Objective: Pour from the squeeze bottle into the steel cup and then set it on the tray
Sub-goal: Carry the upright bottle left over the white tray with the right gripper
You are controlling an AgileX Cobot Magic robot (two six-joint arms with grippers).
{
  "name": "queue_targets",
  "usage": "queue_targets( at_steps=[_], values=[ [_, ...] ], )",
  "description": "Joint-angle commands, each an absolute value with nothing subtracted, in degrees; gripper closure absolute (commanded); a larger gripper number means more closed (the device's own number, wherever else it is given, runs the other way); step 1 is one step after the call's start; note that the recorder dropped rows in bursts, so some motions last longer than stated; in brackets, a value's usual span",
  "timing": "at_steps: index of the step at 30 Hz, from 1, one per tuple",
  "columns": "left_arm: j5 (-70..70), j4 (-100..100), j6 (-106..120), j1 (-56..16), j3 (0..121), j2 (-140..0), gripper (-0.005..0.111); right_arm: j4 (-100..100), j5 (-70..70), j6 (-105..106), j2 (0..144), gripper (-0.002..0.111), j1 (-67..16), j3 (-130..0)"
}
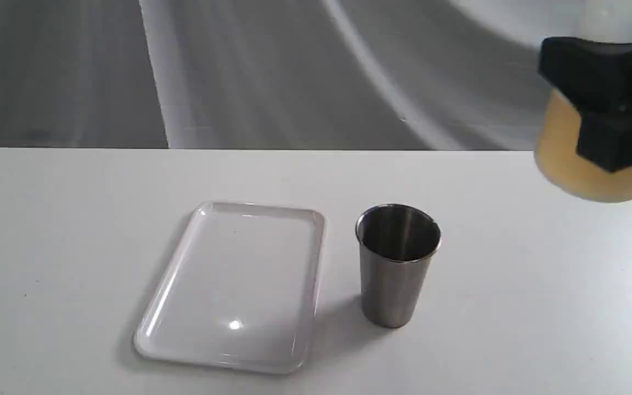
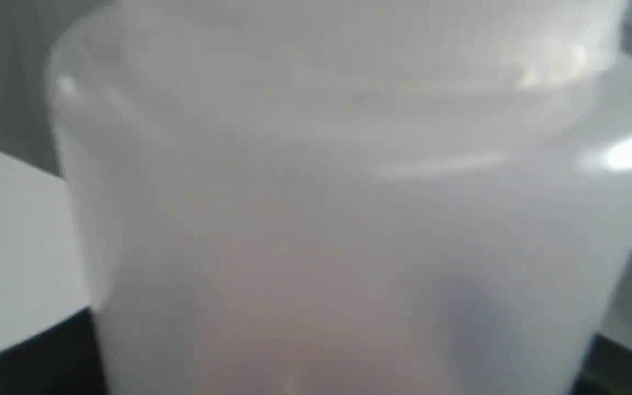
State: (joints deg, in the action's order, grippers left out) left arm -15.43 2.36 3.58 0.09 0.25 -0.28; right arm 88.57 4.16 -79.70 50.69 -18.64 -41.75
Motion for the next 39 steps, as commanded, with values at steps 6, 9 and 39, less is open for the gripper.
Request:
queue_targets(
  at_steps=[6, 9, 39],
  values=[
    [-15.03, 2.49, 3.48, 0.03, 0.00, 0.00, 0.098, 55.59, -7.74, -50.18, 50.21, 0.108, -18.93, -40.72],
    [-15.03, 2.49, 3.48, 0.03, 0.00, 0.00, 0.098, 42.41, -14.11, -36.23, 50.21, 0.108, -18.93, -37.40],
    [-15.03, 2.49, 3.48, 0.03, 0.00, 0.00, 0.098, 9.38, -44.78, 1.10, 88.12, 0.108, -34.76, -37.42]
  ],
)
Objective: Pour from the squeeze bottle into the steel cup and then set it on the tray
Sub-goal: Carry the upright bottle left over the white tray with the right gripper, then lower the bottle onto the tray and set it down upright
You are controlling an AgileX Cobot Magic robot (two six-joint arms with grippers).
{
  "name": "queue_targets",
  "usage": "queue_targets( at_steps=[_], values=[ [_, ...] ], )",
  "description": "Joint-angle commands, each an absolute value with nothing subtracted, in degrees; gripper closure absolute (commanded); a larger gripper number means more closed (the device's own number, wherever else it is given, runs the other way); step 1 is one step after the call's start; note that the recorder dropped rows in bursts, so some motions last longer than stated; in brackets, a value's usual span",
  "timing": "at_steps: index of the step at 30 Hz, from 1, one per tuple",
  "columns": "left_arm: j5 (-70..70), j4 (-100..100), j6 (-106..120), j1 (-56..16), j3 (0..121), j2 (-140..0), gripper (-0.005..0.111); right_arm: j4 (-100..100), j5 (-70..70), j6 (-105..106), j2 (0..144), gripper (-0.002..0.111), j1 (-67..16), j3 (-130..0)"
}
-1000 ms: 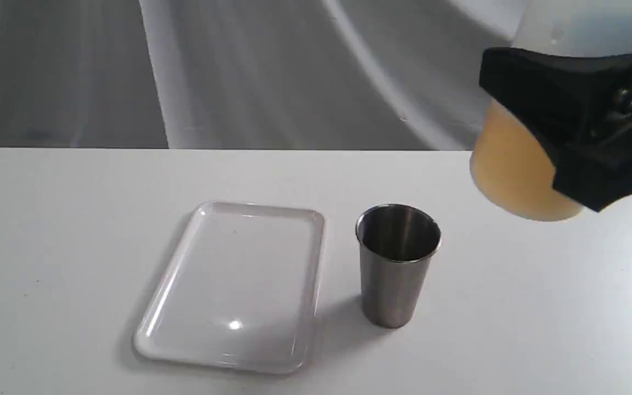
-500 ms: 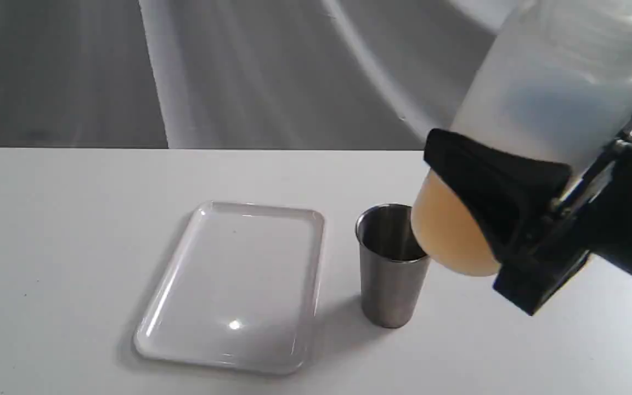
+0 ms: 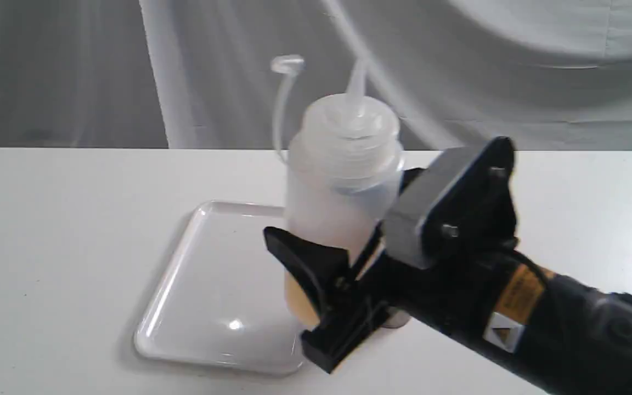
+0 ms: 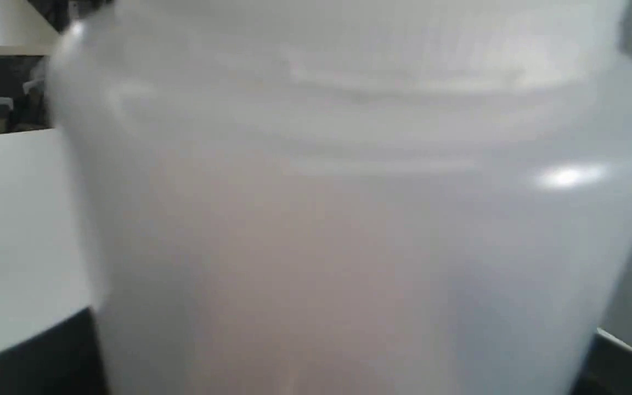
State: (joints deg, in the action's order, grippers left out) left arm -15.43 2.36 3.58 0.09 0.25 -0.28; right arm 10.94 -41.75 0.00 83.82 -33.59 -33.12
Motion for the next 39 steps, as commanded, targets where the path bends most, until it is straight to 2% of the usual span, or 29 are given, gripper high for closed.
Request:
queue_targets(
  at_steps=[1, 14, 25, 39],
  values=[
    [-15.03, 2.49, 3.48, 0.03, 0.00, 0.00, 0.098, 8.84, -44.78, 1.10, 89.56, 0.108, -34.77, -38.74],
    [-15.03, 2.49, 3.48, 0.03, 0.00, 0.00, 0.098, 7.25, -42.14, 1.22, 108.60, 0.108, -34.77, -57.82],
    [-15.03, 2.49, 3.48, 0.03, 0.00, 0.00, 0.098, 7.25, -42.14, 3.36, 121.30, 0.108, -34.77, -68.60],
    [-15.03, 2.49, 3.48, 0.03, 0.00, 0.00, 0.098, -0.30, -47.71, 5.81, 130.81, 0.108, -34.77, -72.74]
  ],
)
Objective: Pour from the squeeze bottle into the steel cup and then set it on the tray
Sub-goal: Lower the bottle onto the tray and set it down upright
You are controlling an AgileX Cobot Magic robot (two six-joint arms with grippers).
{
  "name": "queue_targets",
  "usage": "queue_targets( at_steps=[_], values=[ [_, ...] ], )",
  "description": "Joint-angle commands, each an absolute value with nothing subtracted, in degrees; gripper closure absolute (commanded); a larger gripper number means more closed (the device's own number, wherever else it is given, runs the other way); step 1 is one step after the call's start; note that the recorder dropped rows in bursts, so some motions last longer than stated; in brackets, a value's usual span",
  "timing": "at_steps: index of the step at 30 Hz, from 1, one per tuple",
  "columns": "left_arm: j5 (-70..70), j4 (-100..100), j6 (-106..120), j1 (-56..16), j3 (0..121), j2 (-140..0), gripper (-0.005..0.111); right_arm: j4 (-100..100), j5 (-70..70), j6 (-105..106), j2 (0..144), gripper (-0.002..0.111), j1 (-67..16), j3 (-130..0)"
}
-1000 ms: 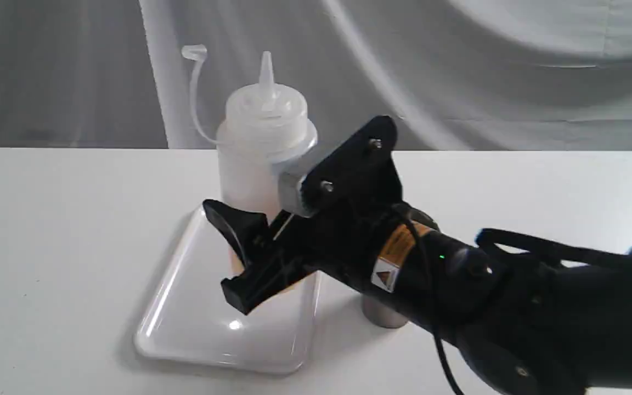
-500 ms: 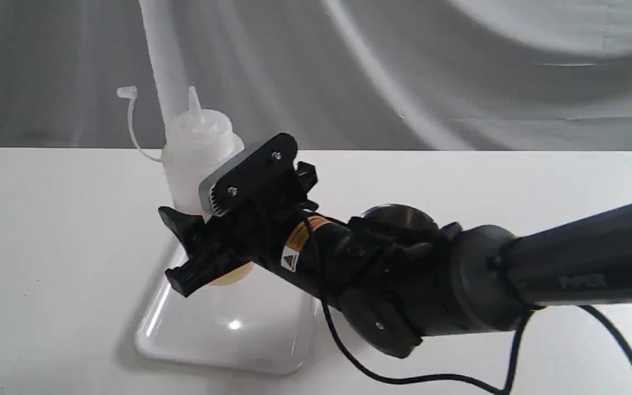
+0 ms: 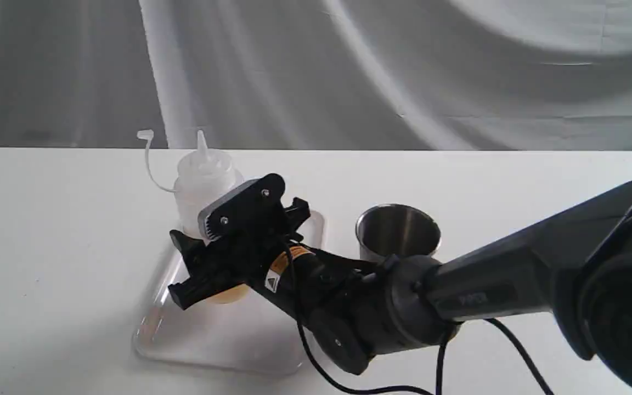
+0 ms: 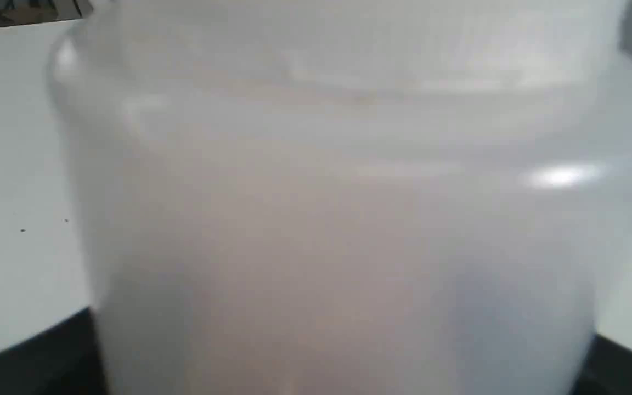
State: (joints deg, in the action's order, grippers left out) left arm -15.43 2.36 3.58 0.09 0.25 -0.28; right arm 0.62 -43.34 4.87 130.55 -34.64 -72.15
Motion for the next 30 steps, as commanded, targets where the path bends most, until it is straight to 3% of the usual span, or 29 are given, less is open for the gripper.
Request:
queue_targets(
  at_steps=[1, 30],
  values=[
    [-15.03, 2.49, 3.48, 0.03, 0.00, 0.00, 0.098, 0.00, -48.31, 5.95, 131.06, 0.108, -34.77, -72.74],
    [-15.03, 2.49, 3.48, 0.03, 0.00, 0.00, 0.098, -4.08, -52.19, 7.49, 134.36, 0.108, -34.77, -72.74]
  ],
)
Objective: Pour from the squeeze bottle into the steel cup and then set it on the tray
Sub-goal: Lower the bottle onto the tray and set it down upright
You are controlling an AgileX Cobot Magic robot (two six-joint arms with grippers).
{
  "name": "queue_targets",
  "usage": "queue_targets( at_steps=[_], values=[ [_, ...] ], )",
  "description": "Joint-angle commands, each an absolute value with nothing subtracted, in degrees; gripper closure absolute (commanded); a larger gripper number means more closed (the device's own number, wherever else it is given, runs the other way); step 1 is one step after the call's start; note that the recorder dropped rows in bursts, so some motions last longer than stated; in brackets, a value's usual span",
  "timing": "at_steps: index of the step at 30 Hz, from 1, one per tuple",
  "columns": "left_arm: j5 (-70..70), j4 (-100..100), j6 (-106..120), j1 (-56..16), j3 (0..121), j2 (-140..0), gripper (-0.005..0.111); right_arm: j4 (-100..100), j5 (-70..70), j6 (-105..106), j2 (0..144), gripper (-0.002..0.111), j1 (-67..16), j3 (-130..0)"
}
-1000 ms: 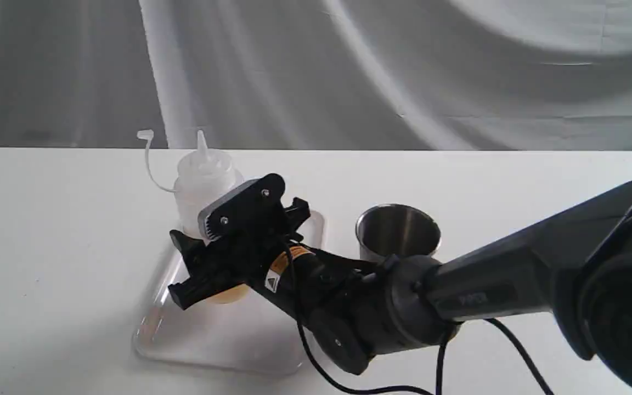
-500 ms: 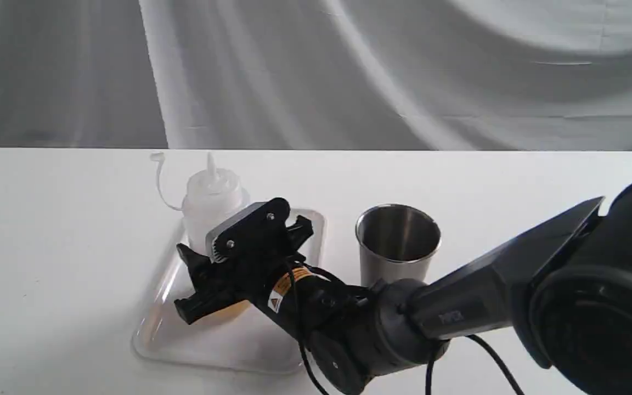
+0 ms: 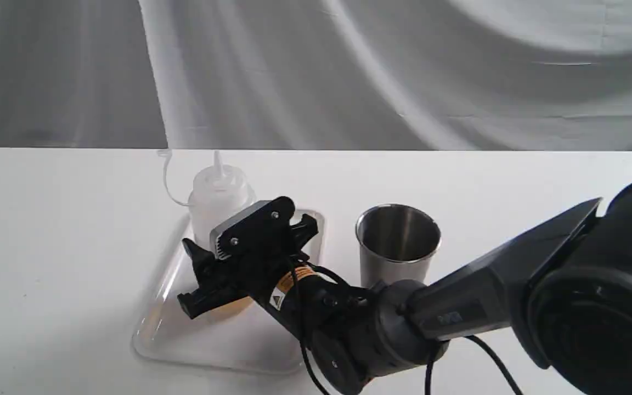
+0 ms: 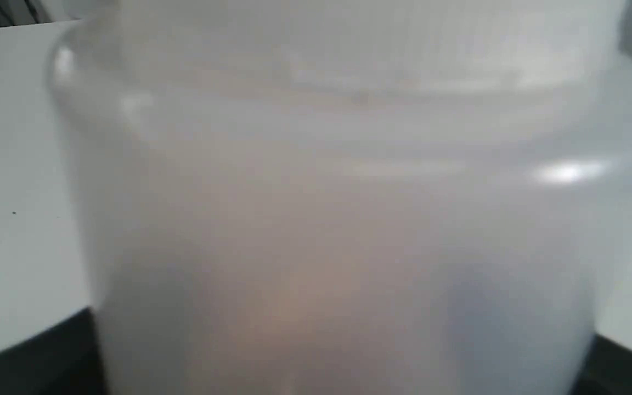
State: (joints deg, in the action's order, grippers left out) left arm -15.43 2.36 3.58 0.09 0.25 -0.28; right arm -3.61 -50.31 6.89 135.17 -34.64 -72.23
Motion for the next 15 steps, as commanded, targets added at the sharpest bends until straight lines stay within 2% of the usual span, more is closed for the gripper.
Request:
queue_targets(
  at_steps=[1, 15],
  values=[
    [-15.03, 2.49, 3.48, 0.03, 0.00, 0.00, 0.098, -4.08, -52.02, 7.49, 134.46, 0.108, -34.77, -72.74],
    [-15.03, 2.49, 3.48, 0.03, 0.00, 0.00, 0.098, -4.31, -52.03, 7.26, 136.35, 0.108, -34.77, -72.74]
  ],
)
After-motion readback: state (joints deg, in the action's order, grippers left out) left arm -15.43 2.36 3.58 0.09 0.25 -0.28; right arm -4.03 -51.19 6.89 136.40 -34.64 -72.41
